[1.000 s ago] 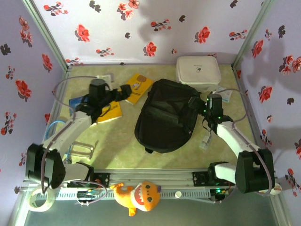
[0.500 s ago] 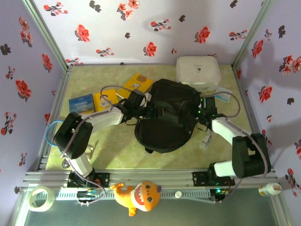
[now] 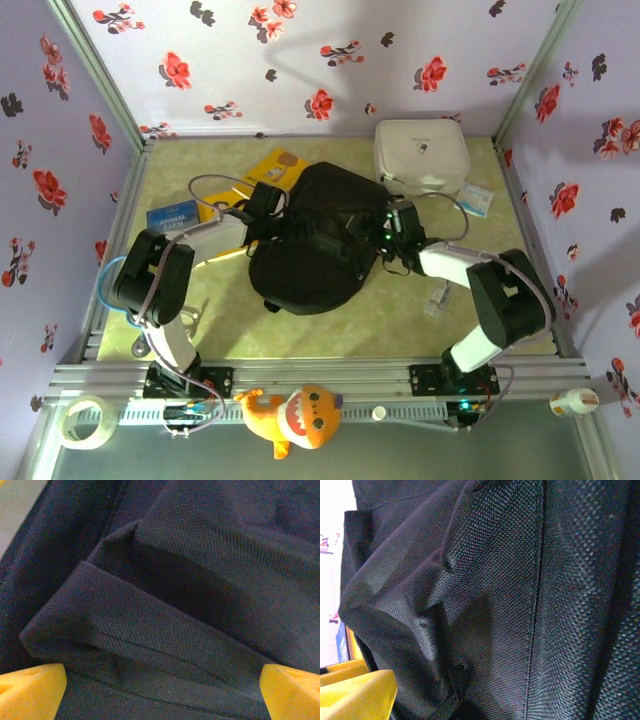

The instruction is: Pack the student bag

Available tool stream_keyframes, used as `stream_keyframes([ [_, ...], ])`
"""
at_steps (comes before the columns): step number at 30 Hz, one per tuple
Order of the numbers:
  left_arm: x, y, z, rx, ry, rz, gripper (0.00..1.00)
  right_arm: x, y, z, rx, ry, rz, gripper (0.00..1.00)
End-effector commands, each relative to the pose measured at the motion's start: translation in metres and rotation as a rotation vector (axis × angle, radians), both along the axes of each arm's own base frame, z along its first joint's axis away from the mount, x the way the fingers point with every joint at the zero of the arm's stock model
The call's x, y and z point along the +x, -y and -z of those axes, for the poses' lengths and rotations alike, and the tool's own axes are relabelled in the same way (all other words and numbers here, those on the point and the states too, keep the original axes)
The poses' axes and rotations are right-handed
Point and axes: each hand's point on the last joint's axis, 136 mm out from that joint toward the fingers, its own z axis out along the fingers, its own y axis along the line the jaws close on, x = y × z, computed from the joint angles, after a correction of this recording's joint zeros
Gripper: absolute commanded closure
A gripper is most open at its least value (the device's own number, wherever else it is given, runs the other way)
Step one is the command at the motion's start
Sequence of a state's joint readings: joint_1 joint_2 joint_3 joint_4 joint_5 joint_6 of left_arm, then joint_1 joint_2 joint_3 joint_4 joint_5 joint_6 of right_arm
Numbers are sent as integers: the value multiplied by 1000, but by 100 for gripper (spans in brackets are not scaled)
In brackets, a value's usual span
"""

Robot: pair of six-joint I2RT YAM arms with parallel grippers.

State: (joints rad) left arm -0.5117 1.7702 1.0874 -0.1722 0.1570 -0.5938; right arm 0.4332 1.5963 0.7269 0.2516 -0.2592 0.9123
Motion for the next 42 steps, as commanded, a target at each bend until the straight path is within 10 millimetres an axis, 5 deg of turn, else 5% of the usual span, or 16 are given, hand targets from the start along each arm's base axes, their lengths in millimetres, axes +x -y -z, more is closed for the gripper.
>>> stream_keyframes([
  [1, 7, -38, 19, 96, -44, -87, 0, 14, -33, -8, 87, 13, -32, 9],
  [5, 18, -47, 13, 95, -21, -106, 0, 31, -59, -12, 108, 36, -69, 11],
  [11, 42, -59, -2, 100, 27, -142, 0, 56, -66, -11, 57, 57, -81, 15],
  [19, 22, -49, -48, 81, 80, -86, 0, 43, -4, -33, -39, 84, -6, 14],
  [23, -5, -25, -61, 50, 89, -16, 0, 22, 12, -33, -92, 59, -35, 13],
  [31, -49, 59, -63, -114, 10, 105, 9, 6, 21, -31, -96, 33, -26, 21],
  [36, -55, 96, -54, -202, -65, 80, 21, 5, 22, -32, -54, 43, -5, 24],
  [42, -47, 109, -36, -228, -141, 1, 44, 3, 24, -29, -38, 43, 12, 27],
])
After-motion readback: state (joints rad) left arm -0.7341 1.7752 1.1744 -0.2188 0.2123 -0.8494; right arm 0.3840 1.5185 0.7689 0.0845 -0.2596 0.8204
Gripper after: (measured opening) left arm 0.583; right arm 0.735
